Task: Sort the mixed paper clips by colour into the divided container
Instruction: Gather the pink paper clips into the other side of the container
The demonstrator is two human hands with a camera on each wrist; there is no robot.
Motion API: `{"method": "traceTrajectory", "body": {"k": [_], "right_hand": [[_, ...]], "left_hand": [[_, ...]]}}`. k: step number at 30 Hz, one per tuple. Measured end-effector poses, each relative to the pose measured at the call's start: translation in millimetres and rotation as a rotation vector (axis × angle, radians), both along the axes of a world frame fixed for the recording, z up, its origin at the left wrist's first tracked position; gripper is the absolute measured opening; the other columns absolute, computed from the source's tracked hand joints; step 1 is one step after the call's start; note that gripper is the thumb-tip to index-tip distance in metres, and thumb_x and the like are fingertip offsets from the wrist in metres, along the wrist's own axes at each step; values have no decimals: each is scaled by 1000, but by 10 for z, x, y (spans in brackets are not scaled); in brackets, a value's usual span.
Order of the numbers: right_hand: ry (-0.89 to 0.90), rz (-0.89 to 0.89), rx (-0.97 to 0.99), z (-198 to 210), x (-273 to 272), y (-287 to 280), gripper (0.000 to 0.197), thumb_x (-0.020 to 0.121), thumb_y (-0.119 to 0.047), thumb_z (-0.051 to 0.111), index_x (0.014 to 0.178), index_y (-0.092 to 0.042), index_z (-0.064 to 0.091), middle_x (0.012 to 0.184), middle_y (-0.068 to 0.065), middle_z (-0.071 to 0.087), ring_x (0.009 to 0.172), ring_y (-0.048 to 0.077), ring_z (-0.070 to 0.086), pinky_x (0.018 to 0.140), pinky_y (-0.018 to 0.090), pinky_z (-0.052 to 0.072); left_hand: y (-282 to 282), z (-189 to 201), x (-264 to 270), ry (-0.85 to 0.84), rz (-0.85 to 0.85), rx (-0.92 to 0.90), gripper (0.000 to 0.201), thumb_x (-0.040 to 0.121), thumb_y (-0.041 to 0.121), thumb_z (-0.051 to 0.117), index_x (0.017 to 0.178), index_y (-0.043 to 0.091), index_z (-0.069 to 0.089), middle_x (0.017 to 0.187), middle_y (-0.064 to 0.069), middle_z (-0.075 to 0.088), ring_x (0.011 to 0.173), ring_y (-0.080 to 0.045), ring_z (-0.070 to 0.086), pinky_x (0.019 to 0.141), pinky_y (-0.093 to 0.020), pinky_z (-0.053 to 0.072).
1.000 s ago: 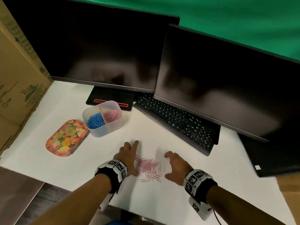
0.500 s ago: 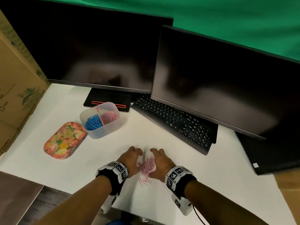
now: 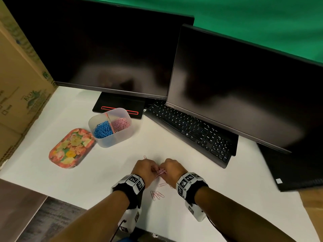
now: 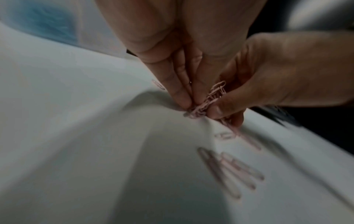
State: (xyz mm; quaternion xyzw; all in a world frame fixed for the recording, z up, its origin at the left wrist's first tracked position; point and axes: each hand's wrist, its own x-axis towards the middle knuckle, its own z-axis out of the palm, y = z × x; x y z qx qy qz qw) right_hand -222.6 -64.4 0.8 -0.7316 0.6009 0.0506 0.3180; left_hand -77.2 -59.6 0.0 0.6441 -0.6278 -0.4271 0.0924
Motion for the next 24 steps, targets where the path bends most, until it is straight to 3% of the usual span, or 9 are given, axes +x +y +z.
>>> {"method": "traceTrajectory", "body": {"k": [2, 5, 7, 9, 12, 16, 18, 21, 24], "right_hand": [[15, -29, 3, 4, -3, -49, 21, 91, -28, 56, 103, -17, 69, 103, 10, 61, 96, 28, 62, 74, 30, 50], [0, -93, -4, 8, -10, -107, 17, 89, -28, 59, 91, -18, 72, 89, 7, 66, 83, 24, 64, 63, 23, 44], [-43, -165, 7, 26, -22, -140, 14, 87, -24, 60, 88, -21, 74, 81, 3, 66, 74, 18, 63, 57, 19, 45], [-77, -211, 8, 76, -21, -171, 13, 85, -22, 62, 88, -22, 75, 83, 1, 68, 73, 18, 64, 62, 23, 52], [-167, -202, -35, 241, 35, -217, 12, 84, -22, 65, 88, -22, 76, 84, 3, 70, 76, 19, 64, 69, 28, 56], [-285, -163, -64, 474, 225, -323, 20, 82, -16, 68, 100, -23, 75, 95, -1, 71, 81, 12, 64, 76, 21, 53], [-307, -119, -28, 546, 331, -356, 28, 80, -15, 70, 106, -24, 74, 100, -1, 72, 87, 12, 66, 85, 25, 55], [-386, -79, 60, 627, 398, -400, 38, 79, -8, 66, 115, -22, 68, 100, 0, 70, 89, 14, 68, 85, 28, 56], [-482, -194, -1, 628, 321, -541, 37, 81, -5, 59, 112, -24, 68, 102, -2, 69, 84, 12, 67, 77, 24, 56]], "left_hand": [[-17, -2, -19, 70, 65, 19, 21, 78, 5, 63, 73, 23, 74, 73, 8, 71, 74, -9, 65, 63, -5, 42], [-26, 39, -43, 169, 239, 43, 21, 79, 7, 61, 82, 24, 72, 84, 7, 72, 80, -9, 64, 64, -4, 40], [-50, 27, -45, 264, 357, 68, 16, 82, 15, 63, 81, 30, 68, 88, 8, 71, 88, -13, 65, 79, -15, 48], [-114, -3, -20, 348, 453, 100, 7, 78, 28, 64, 74, 31, 69, 87, 4, 72, 93, -21, 66, 91, -32, 51], [-219, -6, 17, 540, 633, 189, 17, 72, 40, 62, 66, 30, 74, 82, -6, 73, 93, -33, 67, 94, -46, 51], [-315, 122, -6, 931, 888, 443, 45, 96, 44, 46, 99, 4, 66, 84, -16, 67, 79, -30, 63, 76, -40, 56], [-318, 165, 13, 1090, 940, 547, 47, 97, 44, 40, 104, 4, 63, 83, -13, 65, 73, -26, 63, 65, -34, 55], [-314, 220, 116, 1178, 1029, 508, 36, 99, 31, 38, 93, 6, 62, 74, -9, 67, 61, -21, 65, 50, -26, 53], [-305, 258, 223, 1222, 1059, 473, 36, 100, 23, 34, 84, 3, 59, 86, -17, 67, 69, -23, 64, 60, -31, 53]]}}
